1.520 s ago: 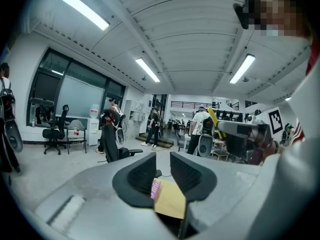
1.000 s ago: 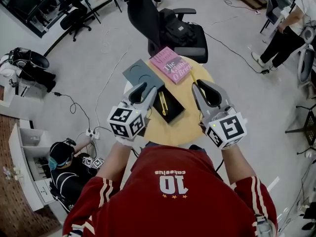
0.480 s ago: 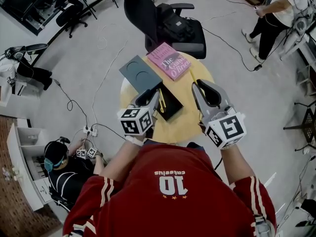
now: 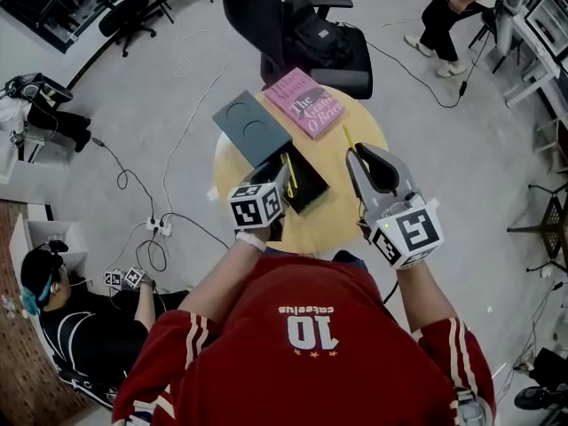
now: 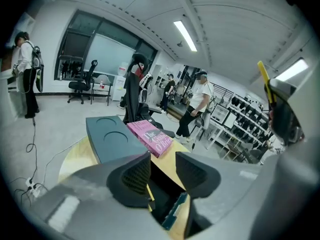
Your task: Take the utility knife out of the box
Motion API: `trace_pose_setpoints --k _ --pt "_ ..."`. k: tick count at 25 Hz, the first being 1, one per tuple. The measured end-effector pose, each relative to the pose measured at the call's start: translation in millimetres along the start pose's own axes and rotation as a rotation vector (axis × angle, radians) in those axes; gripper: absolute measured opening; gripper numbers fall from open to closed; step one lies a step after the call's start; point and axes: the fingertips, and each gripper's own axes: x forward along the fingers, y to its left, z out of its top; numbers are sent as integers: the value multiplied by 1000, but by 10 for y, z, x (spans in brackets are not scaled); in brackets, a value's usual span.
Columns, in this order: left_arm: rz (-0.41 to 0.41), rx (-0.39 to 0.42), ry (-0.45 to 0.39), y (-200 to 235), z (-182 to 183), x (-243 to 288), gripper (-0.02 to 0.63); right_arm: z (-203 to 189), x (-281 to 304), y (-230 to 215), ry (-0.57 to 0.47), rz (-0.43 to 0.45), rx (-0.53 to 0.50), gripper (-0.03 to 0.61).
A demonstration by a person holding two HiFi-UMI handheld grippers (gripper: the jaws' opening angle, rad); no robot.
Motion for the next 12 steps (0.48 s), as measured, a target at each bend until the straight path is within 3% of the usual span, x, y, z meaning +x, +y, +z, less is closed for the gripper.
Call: trace_pose_setpoints --k 5,12 --pt "17 -68 48 115 -193 249 150 -63 36 -30 13 3 13 49" --pt "88 -21 160 337 -470 621 172 -131 88 -44 31 16 21 49"
